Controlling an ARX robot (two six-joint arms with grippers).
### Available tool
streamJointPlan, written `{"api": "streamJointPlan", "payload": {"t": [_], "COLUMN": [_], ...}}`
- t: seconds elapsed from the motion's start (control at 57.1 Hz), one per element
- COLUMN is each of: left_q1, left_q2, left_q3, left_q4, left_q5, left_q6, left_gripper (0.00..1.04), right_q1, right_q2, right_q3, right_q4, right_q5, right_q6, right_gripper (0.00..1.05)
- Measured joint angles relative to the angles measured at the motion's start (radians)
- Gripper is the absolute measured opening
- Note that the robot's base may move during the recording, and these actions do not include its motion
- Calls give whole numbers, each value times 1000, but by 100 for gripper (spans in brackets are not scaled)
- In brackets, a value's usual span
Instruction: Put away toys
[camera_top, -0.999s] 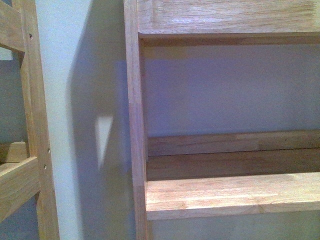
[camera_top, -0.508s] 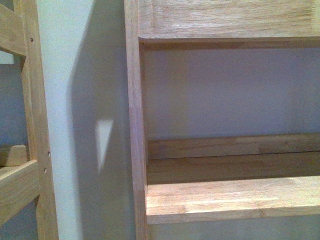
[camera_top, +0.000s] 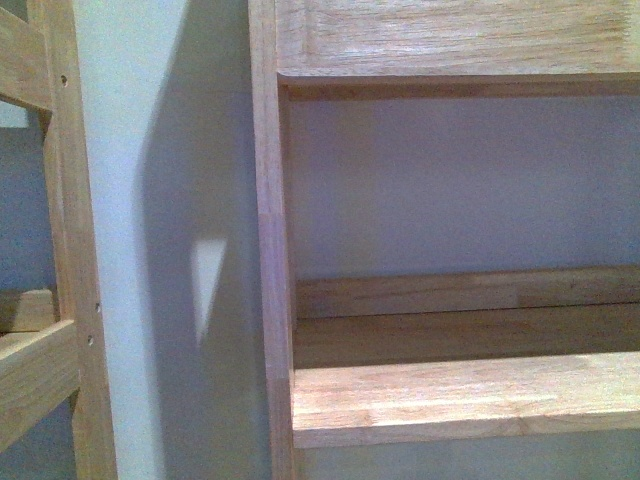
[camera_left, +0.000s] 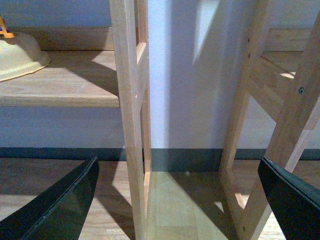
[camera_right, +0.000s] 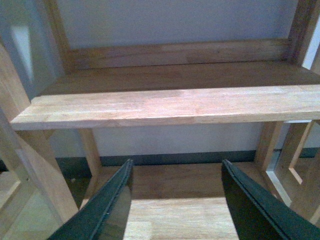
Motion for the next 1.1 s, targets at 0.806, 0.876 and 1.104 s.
{"api": "streamJointPlan", "payload": {"t": [0.806, 0.876, 1.104], "left_q1": [0, 0, 0], "left_q2": [0, 0, 0], "left_q3": [0, 0, 0], "left_q4": [0, 0, 0], "left_q5": [0, 0, 0], "left_q6": [0, 0, 0], "left_gripper": [98, 98, 98], "right_q1": [-2, -2, -3], "right_q2": [-104, -108, -148], "right_q3": [-148, -154, -190], "right_q4": [41, 41, 46], "right_q5": [0, 0, -1], "right_q6": [-26, -26, -27], "right_gripper": [3, 3, 3]}}
